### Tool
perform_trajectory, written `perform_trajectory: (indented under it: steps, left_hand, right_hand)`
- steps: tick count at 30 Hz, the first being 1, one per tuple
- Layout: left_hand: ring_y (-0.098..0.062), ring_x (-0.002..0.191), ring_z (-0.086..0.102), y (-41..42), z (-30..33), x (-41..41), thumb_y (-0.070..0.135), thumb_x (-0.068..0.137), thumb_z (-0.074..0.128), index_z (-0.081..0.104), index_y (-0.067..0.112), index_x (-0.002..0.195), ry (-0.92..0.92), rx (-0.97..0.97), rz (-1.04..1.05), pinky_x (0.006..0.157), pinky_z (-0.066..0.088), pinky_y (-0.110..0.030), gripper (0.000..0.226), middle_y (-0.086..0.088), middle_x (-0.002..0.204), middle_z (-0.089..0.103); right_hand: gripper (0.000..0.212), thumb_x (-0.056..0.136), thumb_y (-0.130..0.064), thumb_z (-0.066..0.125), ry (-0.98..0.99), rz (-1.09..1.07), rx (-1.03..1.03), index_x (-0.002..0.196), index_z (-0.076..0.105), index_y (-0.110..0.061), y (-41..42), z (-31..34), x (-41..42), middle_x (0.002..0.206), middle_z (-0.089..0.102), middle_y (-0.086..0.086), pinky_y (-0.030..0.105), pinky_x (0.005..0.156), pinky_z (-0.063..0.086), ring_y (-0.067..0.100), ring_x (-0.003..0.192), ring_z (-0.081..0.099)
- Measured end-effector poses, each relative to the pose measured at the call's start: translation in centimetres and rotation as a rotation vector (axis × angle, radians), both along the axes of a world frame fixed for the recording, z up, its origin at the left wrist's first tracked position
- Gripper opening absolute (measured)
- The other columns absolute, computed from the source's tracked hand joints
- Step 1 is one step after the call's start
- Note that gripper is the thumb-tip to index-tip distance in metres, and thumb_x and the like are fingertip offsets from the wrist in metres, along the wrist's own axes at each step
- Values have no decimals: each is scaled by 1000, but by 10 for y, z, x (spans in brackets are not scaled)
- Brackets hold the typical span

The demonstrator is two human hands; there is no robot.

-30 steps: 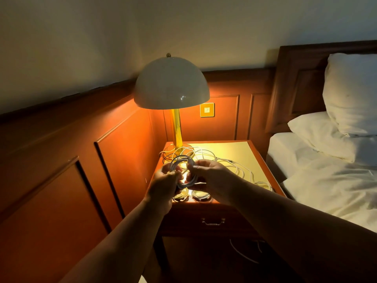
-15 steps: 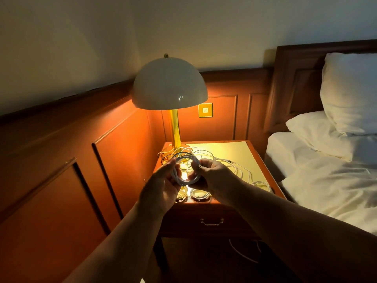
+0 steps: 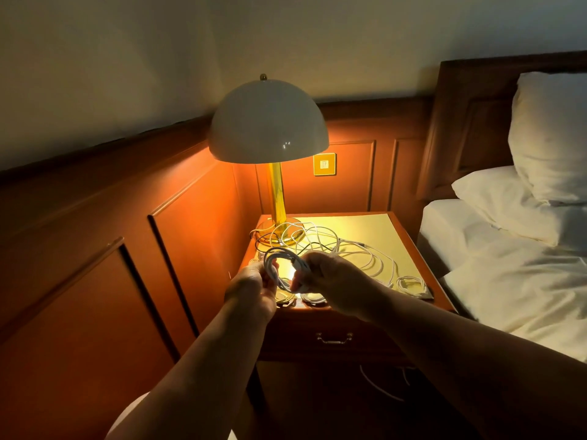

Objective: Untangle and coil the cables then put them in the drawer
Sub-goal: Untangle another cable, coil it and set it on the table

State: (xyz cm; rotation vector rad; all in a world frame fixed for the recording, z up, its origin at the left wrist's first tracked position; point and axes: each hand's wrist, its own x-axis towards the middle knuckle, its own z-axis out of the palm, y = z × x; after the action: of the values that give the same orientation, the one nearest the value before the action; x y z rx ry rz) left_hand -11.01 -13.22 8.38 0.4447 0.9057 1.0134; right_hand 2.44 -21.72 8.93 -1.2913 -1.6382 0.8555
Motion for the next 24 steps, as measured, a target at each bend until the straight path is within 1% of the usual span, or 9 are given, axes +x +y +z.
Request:
perform_trajectory:
  steps: [2, 5, 7, 10, 13, 15, 19, 22, 24]
  left_hand:
    - [-13, 76, 54, -2, 3, 0, -1, 98, 44, 60, 4, 112, -45, 44, 6, 62, 45, -20, 22, -9, 89, 57]
    - [-16, 82, 56, -9, 10, 0, 1, 99, 42, 60, 9, 118, -120, 204, 6, 70, 45, -25, 27, -8, 95, 61]
    - [-18, 85, 60, -12, 17, -2, 1, 99, 43, 63, 9, 117, -30, 308, -8, 71, 46, -28, 28, -7, 96, 66]
    - [-20, 85, 62, -13, 24, -8, 3, 99, 44, 65, 9, 106, 243, 457, -56, 72, 49, -30, 23, -7, 93, 67]
    - [-20, 84, 63, -13, 26, -12, 15, 101, 51, 64, 14, 96, 428, 579, -57, 75, 49, -28, 14, -5, 88, 66]
    - [-16, 81, 64, -13, 25, -13, 21, 99, 56, 66, 15, 102, 565, 663, -12, 68, 49, -22, 12, -2, 89, 67]
    - [-9, 75, 65, -13, 21, -17, 30, 96, 60, 69, 12, 112, 749, 891, 13, 65, 48, -14, 26, 7, 82, 66]
    - [-2, 65, 61, -13, 20, -19, 26, 95, 62, 72, 10, 110, 960, 1149, 29, 56, 46, -8, 24, 12, 72, 63]
    - [-3, 57, 59, -11, 20, -19, 23, 95, 62, 75, 9, 104, 999, 1203, 50, 54, 45, -8, 21, 12, 66, 62]
  right_hand:
    - [8, 100, -12, 50, 210, -22, -90, 95, 56, -9, 0, 2, 1, 89, 64, 7, 18, 71, 53, 3, 77, 67]
    - [17, 100, -21, 51, 672, -112, -294, 99, 55, -4, 3, 7, 2, 82, 65, 10, 27, 65, 56, 16, 71, 69]
    - [20, 100, -23, 52, 795, -146, -361, 102, 54, -4, 4, 10, 3, 80, 65, 11, 30, 62, 56, 19, 68, 69]
    - [22, 100, -23, 52, 752, -153, -383, 106, 53, -2, 5, 12, 6, 78, 65, 11, 31, 63, 56, 19, 66, 68]
    - [18, 99, -20, 54, 674, -148, -321, 105, 54, -3, 4, 13, 6, 76, 66, 9, 30, 66, 58, 18, 67, 68]
    - [13, 98, -17, 55, 594, -127, -250, 100, 56, -5, 4, 12, 5, 76, 67, 7, 29, 68, 59, 17, 70, 69]
    - [10, 97, -16, 56, 518, -137, -202, 98, 58, -6, 4, 13, 3, 77, 68, 7, 31, 71, 61, 18, 72, 69]
    - [9, 97, -15, 56, 461, -120, -186, 98, 58, -6, 3, 16, 2, 79, 67, 9, 32, 73, 61, 18, 73, 68]
    - [9, 97, -15, 56, 464, -126, -192, 96, 58, -7, 2, 18, 1, 78, 66, 8, 31, 71, 61, 18, 72, 68]
